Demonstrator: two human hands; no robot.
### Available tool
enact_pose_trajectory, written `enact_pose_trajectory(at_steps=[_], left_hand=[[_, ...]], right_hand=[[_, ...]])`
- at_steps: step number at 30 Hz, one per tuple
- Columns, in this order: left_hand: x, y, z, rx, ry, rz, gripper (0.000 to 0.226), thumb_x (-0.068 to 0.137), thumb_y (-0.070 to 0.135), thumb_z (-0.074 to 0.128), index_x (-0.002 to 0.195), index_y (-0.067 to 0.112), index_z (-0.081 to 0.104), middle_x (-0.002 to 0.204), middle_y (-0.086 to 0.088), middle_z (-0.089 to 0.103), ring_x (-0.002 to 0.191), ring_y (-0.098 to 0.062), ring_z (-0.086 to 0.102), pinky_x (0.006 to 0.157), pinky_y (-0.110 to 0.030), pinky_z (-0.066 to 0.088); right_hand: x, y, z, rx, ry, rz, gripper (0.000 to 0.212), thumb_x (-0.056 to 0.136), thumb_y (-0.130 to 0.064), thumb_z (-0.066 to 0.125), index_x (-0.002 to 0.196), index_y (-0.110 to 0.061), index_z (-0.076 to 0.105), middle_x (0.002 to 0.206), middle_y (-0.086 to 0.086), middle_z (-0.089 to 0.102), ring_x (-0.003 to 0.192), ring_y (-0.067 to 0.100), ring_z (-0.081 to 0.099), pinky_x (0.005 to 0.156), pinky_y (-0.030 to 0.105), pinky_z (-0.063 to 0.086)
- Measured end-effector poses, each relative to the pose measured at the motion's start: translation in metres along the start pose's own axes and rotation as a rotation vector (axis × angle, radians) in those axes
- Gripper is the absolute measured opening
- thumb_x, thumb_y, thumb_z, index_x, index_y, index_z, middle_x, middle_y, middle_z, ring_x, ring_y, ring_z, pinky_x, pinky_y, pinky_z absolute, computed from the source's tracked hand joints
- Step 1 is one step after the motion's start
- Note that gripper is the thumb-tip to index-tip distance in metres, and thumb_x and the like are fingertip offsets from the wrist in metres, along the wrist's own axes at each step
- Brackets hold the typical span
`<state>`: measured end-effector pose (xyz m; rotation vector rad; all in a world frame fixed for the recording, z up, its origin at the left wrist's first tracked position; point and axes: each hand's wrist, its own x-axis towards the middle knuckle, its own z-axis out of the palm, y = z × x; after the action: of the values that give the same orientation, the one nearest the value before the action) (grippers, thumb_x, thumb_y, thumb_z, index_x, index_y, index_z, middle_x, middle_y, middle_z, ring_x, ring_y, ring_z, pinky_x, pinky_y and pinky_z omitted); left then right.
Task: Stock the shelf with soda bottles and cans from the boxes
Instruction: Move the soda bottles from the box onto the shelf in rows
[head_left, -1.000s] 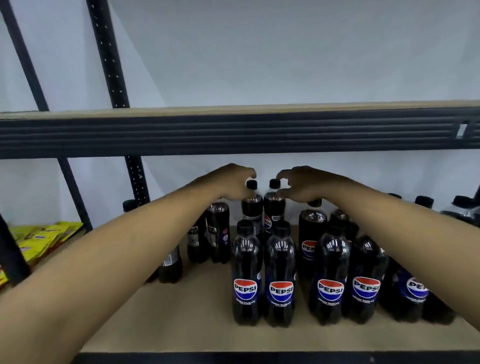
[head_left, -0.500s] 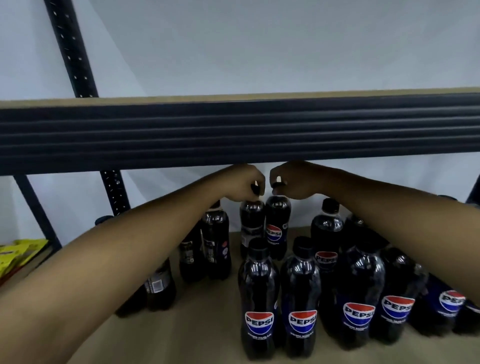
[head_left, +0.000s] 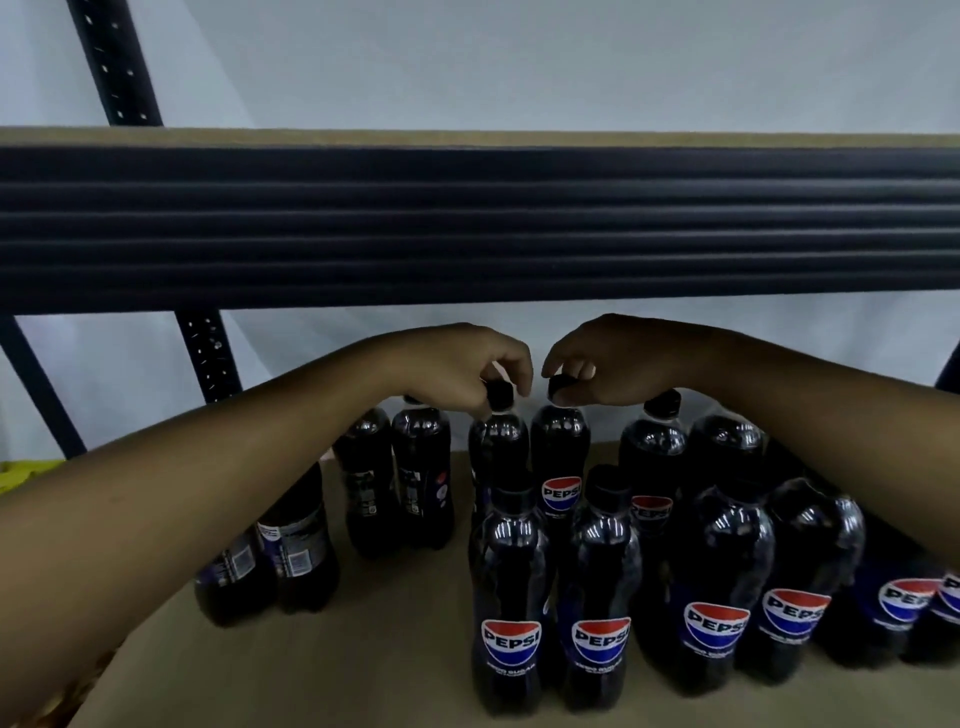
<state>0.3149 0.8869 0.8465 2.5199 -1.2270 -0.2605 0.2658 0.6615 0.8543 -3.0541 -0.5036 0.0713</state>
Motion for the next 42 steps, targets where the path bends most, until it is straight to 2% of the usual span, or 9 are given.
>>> enact_pose_trajectory(at_steps=[4, 7, 11, 14, 17, 21, 33, 38, 42], left_hand=[[0.004, 0.0, 0.013, 0.281, 0.111, -0.02, 0.04, 0.087, 0.06, 0.069, 0.11, 0.027, 0.065, 0.101, 0.012, 0.061, 0.092, -0.005, 0.058, 0.078, -0.028, 0.051], [0.004, 0.0, 0.018, 0.315, 0.131, 0.047, 0.026, 0.093, 0.047, 0.07, 0.1, 0.022, 0.07, 0.083, 0.013, 0.063, 0.075, -0.001, 0.057, 0.068, -0.025, 0.044], [-0.002, 0.002, 0.01, 0.155, 0.053, 0.035, 0.03, 0.09, 0.025, 0.078, 0.118, 0.031, 0.071, 0.114, 0.017, 0.07, 0.099, 0.001, 0.064, 0.08, -0.016, 0.046], [-0.005, 0.003, 0.009, 0.142, 0.065, -0.011, 0.035, 0.09, 0.038, 0.076, 0.124, 0.032, 0.068, 0.121, 0.02, 0.065, 0.096, 0.007, 0.061, 0.082, -0.016, 0.045], [-0.007, 0.004, 0.011, 0.143, 0.097, -0.001, 0.023, 0.093, 0.038, 0.073, 0.113, 0.028, 0.071, 0.101, 0.018, 0.07, 0.087, 0.004, 0.065, 0.085, -0.023, 0.053], [-0.011, 0.006, 0.013, 0.062, 0.092, 0.009, 0.019, 0.094, 0.029, 0.073, 0.112, 0.023, 0.073, 0.1, 0.014, 0.072, 0.078, 0.012, 0.066, 0.073, -0.008, 0.049], [-0.023, 0.015, 0.017, -0.045, 0.058, -0.05, 0.017, 0.094, 0.027, 0.073, 0.111, 0.028, 0.073, 0.093, 0.024, 0.072, 0.079, -0.004, 0.075, 0.078, -0.019, 0.051], [-0.032, 0.023, 0.017, -0.015, 0.057, -0.083, 0.027, 0.095, 0.034, 0.07, 0.122, 0.03, 0.07, 0.111, 0.018, 0.071, 0.085, -0.002, 0.074, 0.087, -0.023, 0.054], [-0.041, 0.029, 0.022, 0.09, 0.109, -0.126, 0.04, 0.097, 0.048, 0.064, 0.135, 0.039, 0.062, 0.131, 0.019, 0.064, 0.106, 0.0, 0.066, 0.098, -0.023, 0.05]], right_hand=[[0.003, -0.001, 0.007, -0.061, -0.03, 0.006, 0.032, 0.096, -0.052, 0.061, 0.116, -0.028, 0.067, 0.111, -0.012, 0.065, 0.104, 0.01, 0.059, 0.097, 0.038, 0.051], [0.004, -0.001, 0.007, -0.077, -0.042, 0.0, 0.029, 0.096, -0.052, 0.06, 0.111, -0.029, 0.067, 0.108, -0.013, 0.064, 0.103, 0.01, 0.058, 0.096, 0.039, 0.051], [0.0, -0.006, 0.002, -0.065, -0.047, -0.008, 0.027, 0.097, -0.049, 0.059, 0.111, -0.027, 0.067, 0.11, -0.01, 0.065, 0.103, 0.011, 0.059, 0.095, 0.036, 0.05], [-0.003, -0.009, 0.002, -0.007, -0.045, -0.019, 0.024, 0.097, -0.047, 0.061, 0.107, -0.026, 0.068, 0.101, -0.007, 0.07, 0.088, 0.005, 0.064, 0.086, 0.03, 0.053], [-0.004, -0.01, 0.003, 0.001, -0.038, -0.021, 0.024, 0.097, -0.047, 0.062, 0.104, -0.026, 0.069, 0.096, -0.008, 0.072, 0.087, 0.005, 0.065, 0.087, 0.031, 0.054], [-0.009, -0.008, 0.004, 0.041, -0.04, -0.028, 0.02, 0.095, -0.047, 0.064, 0.098, -0.029, 0.07, 0.091, -0.01, 0.073, 0.083, 0.004, 0.067, 0.088, 0.036, 0.056], [-0.023, -0.01, 0.007, 0.076, -0.039, -0.052, 0.015, 0.094, -0.049, 0.065, 0.097, -0.035, 0.07, 0.094, -0.013, 0.072, 0.089, 0.005, 0.066, 0.087, 0.032, 0.055], [-0.029, -0.013, 0.007, 0.048, -0.032, -0.049, 0.023, 0.094, -0.053, 0.063, 0.103, -0.032, 0.07, 0.101, -0.012, 0.073, 0.097, 0.007, 0.066, 0.09, 0.035, 0.054], [-0.035, -0.016, 0.007, -0.003, -0.013, -0.049, 0.034, 0.095, -0.054, 0.062, 0.117, -0.03, 0.067, 0.115, -0.012, 0.066, 0.108, 0.01, 0.06, 0.098, 0.038, 0.051]])
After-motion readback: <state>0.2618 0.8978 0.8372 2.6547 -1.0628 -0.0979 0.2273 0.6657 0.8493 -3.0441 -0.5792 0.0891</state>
